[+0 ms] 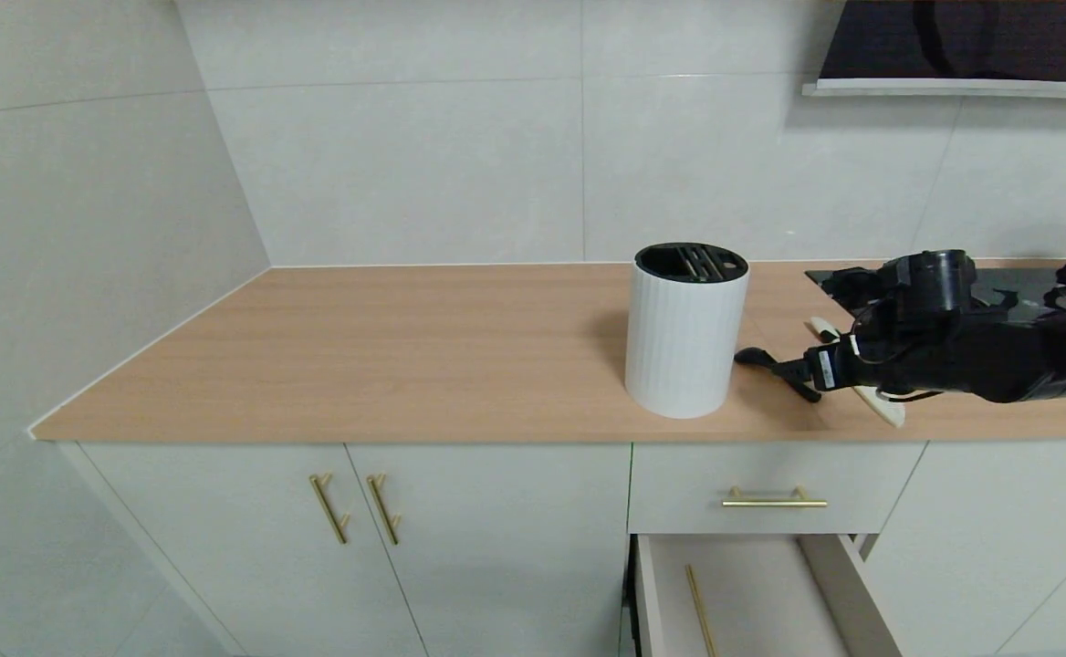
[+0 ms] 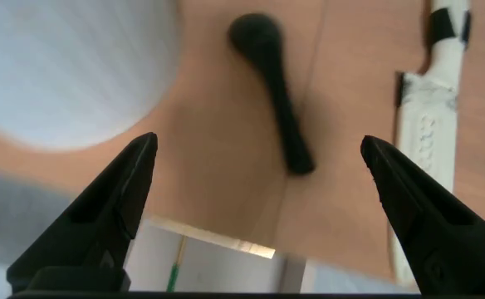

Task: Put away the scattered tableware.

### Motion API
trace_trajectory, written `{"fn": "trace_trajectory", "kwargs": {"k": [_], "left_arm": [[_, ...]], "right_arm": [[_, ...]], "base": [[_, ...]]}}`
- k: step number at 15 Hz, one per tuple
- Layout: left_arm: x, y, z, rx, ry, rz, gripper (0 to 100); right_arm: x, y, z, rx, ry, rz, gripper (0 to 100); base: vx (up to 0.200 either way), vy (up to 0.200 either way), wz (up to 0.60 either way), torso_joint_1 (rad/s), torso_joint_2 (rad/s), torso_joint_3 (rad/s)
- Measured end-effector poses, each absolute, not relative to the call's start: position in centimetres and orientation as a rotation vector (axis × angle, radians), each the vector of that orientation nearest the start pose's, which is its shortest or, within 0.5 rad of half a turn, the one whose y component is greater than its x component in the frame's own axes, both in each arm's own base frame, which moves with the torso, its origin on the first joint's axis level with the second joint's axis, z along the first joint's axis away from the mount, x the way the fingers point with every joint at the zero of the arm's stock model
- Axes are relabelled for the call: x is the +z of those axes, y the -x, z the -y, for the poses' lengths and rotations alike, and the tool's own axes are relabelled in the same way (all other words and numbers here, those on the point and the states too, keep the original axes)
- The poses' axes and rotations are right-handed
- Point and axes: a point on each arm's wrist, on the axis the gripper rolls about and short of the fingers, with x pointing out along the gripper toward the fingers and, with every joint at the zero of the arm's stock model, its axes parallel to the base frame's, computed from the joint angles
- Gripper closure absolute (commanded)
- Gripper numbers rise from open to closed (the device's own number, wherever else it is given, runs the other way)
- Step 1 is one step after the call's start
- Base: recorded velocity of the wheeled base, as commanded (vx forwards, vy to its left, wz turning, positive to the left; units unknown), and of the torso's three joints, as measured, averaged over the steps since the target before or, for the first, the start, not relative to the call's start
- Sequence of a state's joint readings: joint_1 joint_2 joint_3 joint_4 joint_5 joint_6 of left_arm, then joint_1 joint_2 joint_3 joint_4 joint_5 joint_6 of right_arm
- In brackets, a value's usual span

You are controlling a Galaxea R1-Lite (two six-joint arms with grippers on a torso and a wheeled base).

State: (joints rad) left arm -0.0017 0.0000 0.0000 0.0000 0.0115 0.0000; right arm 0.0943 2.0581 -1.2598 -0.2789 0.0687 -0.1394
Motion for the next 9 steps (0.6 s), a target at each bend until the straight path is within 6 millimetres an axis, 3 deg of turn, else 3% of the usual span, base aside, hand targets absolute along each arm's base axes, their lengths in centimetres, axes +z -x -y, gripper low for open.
{"fn": "trace_trajectory", "kwargs": {"k": [4,9], "left_arm": [[7.5,2.3,0.0,0.01,0.0,0.0,0],[7.5,2.3,0.0,0.01,0.0,0.0,0]], "right_arm": [[11.0,-42.7,-3.4,0.164,0.086,-0.519,0],[8.9,-43.7,-3.5,0.158,0.079,-0.52,0]], "base": [[0.0,0.0,0.0,0.0,0.0,0.0],[0.0,0.0,0.0,0.0,0.0,0.0]]}}
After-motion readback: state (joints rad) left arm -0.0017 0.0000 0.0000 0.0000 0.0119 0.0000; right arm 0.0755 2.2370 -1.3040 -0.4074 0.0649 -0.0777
